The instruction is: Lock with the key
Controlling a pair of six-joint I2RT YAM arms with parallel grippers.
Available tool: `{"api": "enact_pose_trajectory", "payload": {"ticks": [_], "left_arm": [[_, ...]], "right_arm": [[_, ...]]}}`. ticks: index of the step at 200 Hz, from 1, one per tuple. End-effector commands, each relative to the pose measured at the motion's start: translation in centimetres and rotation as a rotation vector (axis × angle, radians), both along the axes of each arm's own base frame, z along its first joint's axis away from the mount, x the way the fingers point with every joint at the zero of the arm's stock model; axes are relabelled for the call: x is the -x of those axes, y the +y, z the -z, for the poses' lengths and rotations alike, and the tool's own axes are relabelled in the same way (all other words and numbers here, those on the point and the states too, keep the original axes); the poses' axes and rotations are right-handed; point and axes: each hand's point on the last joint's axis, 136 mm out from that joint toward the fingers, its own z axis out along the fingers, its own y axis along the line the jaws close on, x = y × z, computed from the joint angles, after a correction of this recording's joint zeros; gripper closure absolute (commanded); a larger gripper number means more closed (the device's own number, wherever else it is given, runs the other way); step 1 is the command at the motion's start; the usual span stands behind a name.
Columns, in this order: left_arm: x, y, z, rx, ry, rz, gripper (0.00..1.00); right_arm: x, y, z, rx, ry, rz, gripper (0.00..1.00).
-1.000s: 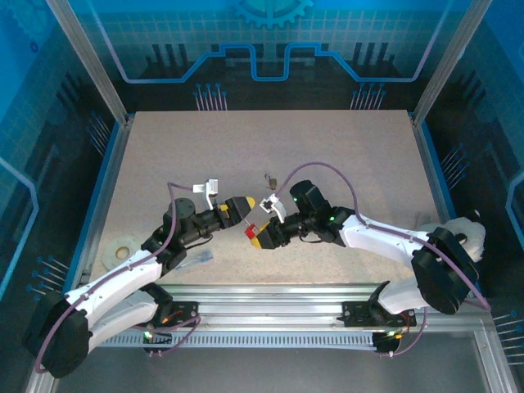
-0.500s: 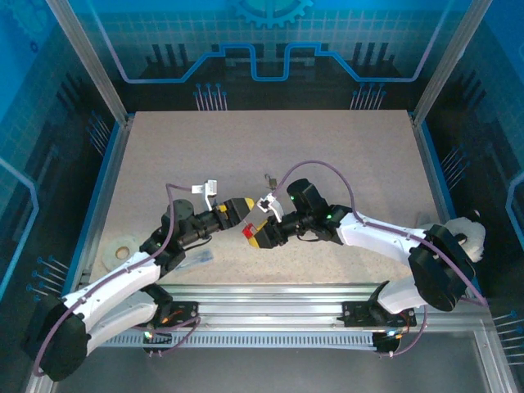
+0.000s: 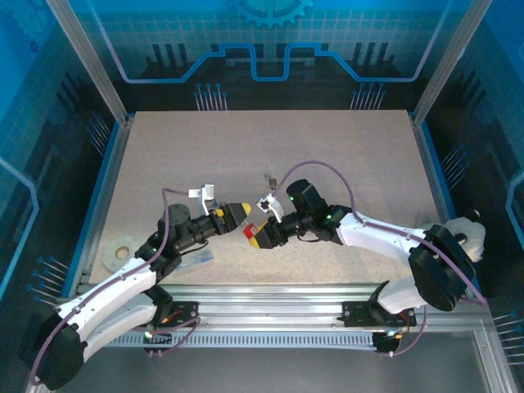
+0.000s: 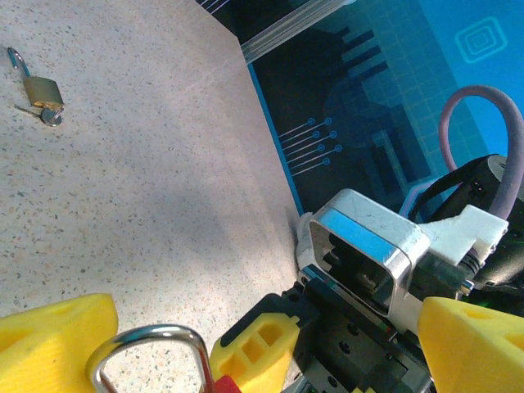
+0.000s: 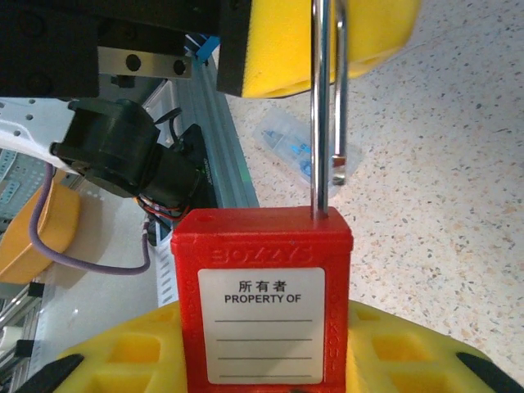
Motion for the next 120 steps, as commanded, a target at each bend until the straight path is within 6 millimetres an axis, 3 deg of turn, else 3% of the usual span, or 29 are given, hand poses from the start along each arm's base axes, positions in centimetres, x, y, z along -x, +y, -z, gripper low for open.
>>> {"api": "enact_pose_trajectory", "payload": {"ticks": [1, 62, 120], "left_arm": [[1.21, -0.69, -1.24, 0.020, -0.048, 0.064, 0.05], [1.41, -0.49, -1.02, 0.009, -0.047, 0.061, 0.10], [1.58, -0.18, -0.58, -0.012, -0.043, 0.053, 0.20]], "right_arm": [[-0.88, 0.36, -0.50, 0.005, -0.024, 0.019, 1.00], [-0.81, 0.33, -0.52, 0.007, -0.025, 0.019, 1.00], [-0.84, 0.18, -0.58, 0.009, -0.032, 0.024, 1.00]]}}
